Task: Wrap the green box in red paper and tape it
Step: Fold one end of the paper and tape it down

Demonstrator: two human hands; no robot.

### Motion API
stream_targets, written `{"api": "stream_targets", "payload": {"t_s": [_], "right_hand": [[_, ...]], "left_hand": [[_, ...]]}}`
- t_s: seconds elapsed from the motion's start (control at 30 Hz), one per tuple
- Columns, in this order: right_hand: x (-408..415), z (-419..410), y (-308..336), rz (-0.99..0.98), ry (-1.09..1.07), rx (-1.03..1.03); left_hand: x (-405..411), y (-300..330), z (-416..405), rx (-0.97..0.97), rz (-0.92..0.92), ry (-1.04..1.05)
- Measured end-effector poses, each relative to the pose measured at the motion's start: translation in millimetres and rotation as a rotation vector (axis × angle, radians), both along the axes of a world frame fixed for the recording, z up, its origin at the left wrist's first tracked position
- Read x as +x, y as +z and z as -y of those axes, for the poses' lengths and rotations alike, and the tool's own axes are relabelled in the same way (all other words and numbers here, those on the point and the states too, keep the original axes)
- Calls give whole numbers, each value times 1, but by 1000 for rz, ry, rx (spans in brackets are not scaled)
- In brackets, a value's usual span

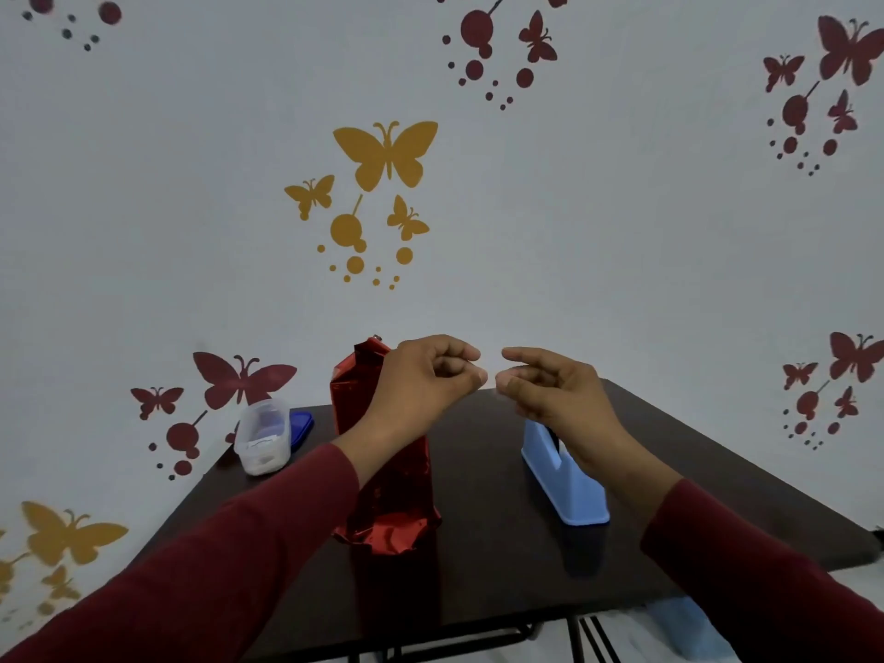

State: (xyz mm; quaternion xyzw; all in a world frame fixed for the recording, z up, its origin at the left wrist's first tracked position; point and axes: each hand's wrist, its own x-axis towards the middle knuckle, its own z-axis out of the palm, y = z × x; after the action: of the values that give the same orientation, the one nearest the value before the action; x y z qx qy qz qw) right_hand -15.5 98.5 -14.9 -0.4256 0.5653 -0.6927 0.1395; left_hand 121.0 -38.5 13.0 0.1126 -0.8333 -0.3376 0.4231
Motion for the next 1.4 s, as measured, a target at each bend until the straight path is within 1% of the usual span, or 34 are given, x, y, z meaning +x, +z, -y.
{"api": "stream_targets", "payload": {"t_s": [0.13, 0.27, 0.33, 0.37, 0.47, 0.57, 0.6, 0.67, 0.73, 0.77, 0.87, 1.0, 1.07, 1.2, 1.4], "right_hand": [[11, 20, 2, -74, -42, 20], [22, 39, 11, -171, -113, 90], [29, 49, 19, -201, -127, 107], [31, 55, 22, -216, -149, 105], [34, 73, 30, -217, -222, 75], [33, 92, 39, -214, -253, 43], [32, 98, 42, -222, -261, 41], [30, 112, 44, -261, -277, 47], [26, 125, 43, -307, -302, 101], [25, 130, 42, -317, -311, 136], [19, 145, 42, -243, -267, 200], [11, 157, 35, 12, -86, 232], [7, 161, 29, 82, -22, 210], [5, 163, 25, 149, 43, 145], [1, 163, 23, 126, 52, 146]], "left_hand": [[19, -3, 10, -20, 6, 69], [41, 6, 20, -222, 74, 172], [52, 13, 25, -260, 76, 203], [58, 16, 27, -261, 63, 225], [74, 28, 41, -175, -32, 302], [82, 36, 61, -200, -44, 383], [83, 37, 66, -196, -9, 391], [80, 39, 78, -171, 144, 389], [74, 37, 89, -160, 316, 372], [70, 36, 95, -160, 368, 365], [60, 36, 108, -160, 400, 306], [53, 44, 116, -88, 314, 244], [49, 46, 121, -31, 299, 213], [39, 43, 131, 123, 277, 193], [24, 27, 137, 418, 235, 136]]}}
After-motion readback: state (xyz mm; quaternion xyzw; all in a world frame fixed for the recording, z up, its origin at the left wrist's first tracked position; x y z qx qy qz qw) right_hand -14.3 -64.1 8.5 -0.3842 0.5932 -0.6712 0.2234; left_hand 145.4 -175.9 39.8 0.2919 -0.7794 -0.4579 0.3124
